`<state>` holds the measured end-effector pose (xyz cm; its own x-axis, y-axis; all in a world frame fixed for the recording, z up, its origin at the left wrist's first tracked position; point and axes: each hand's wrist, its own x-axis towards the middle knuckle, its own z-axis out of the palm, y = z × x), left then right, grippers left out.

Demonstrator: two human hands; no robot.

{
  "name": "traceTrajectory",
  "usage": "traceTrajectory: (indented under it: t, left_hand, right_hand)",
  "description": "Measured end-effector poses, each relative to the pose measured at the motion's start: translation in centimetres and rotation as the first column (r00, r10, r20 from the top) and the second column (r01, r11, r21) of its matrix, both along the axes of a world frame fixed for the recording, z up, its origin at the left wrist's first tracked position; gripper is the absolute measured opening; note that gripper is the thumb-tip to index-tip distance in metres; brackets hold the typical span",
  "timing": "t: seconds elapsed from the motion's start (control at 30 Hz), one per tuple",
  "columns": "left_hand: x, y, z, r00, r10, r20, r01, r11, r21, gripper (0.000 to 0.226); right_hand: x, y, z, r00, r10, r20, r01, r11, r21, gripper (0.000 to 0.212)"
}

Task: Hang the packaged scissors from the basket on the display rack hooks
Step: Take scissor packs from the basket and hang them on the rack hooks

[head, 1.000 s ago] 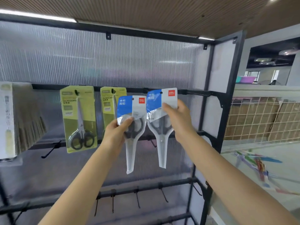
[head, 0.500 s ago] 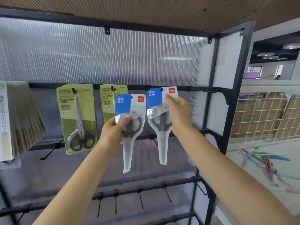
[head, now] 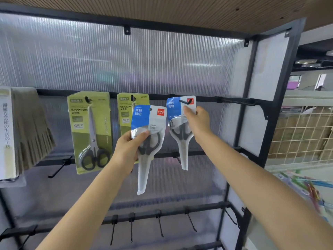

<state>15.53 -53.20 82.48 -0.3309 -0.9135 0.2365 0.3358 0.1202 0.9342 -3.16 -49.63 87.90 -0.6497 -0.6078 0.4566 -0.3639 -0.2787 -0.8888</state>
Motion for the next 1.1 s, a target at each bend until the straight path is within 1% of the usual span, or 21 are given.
traceTrajectory:
  t: [0.07,0.23,0.3,0.4,0.53,0.6,0.67,0.7,0.77,0.8,0.87,0.93,1.03,1.1]
  left_hand:
    - [0.0,-0.3,-0.1,1.0,-0.002,0.029,0.002,1.0,-0.005,0.014]
    - [-0.1,-0.8,-0.2,0.998,-0.026,0.056,0.027,0.999,-0.017,0.025]
    - [-0.1,-0.9,-0.4,0.997,-0.033,0.065,0.034,0.999,-0.023,0.029]
    - [-0.2,-0.8,-0.6,0.996,-0.051,0.078,0.053,0.998,-0.024,0.032]
    - [-0.6,-0.3,-0.7,0.991,-0.062,0.117,0.067,0.997,-0.043,0.033]
    - [-1.0,-0.1,-0.8,0.99,-0.059,0.128,0.065,0.997,-0.039,0.034]
    - [-1.6,0.2,-1.0,0.989,-0.06,0.133,0.066,0.997,-0.042,0.031]
    - [-1.9,0.4,-1.0,0.99,-0.062,0.126,0.068,0.997,-0.046,0.026]
    - [-2.7,1.0,-1.2,0.99,-0.066,0.122,0.073,0.996,-0.049,0.016]
    - [-3.1,1.4,-1.3,0.99,-0.074,0.123,0.081,0.995,-0.05,0.015]
    - [-3.8,2.1,-1.5,0.987,-0.102,0.121,0.111,0.992,-0.065,0.013]
    - [-4.5,3.0,-1.8,0.983,-0.126,0.132,0.139,0.986,-0.094,0.005]
    - [-5.1,4.1,-2.1,0.979,-0.146,0.14,0.162,0.98,-0.112,0.003]
    - [-5.2,4.6,-2.1,0.978,-0.16,0.134,0.175,0.978,-0.112,0.005]
  right_hand:
    - [-0.2,-0.9,0.4,0.999,-0.015,-0.046,0.016,1.0,0.019,0.011]
    - [-0.7,-3.2,1.1,0.993,-0.038,-0.116,0.051,0.992,0.117,0.015]
    - [-0.8,-3.9,1.4,0.988,-0.045,-0.148,0.069,0.985,0.158,0.02]
    - [-1.0,-4.5,1.7,0.986,-0.044,-0.158,0.074,0.98,0.185,0.029]
    - [-1.4,-4.5,1.7,0.971,-0.037,-0.237,0.093,0.969,0.229,0.029]
    - [-1.7,-3.7,1.6,0.97,-0.041,-0.238,0.09,0.976,0.198,0.028]
    - [-2.0,-2.0,1.5,0.973,-0.037,-0.23,0.075,0.985,0.158,0.029]
    - [-2.0,-0.9,1.5,0.973,-0.001,-0.232,0.039,0.986,0.162,0.029]
    - [-1.8,1.8,1.5,0.962,0.144,-0.231,-0.097,0.974,0.206,0.026]
    - [-1.7,3.1,1.4,0.947,0.22,-0.233,-0.163,0.957,0.24,0.025]
    - [-1.5,5.2,1.1,0.908,0.31,-0.283,-0.225,0.929,0.295,0.018]
    - [-1.5,6.6,1.0,0.874,0.321,-0.365,-0.201,0.922,0.33,0.01]
    - [-1.7,8.0,1.2,0.811,0.274,-0.517,-0.108,0.938,0.329,0.021]
    - [-1.6,8.9,1.8,0.777,0.257,-0.575,-0.081,0.946,0.313,0.017]
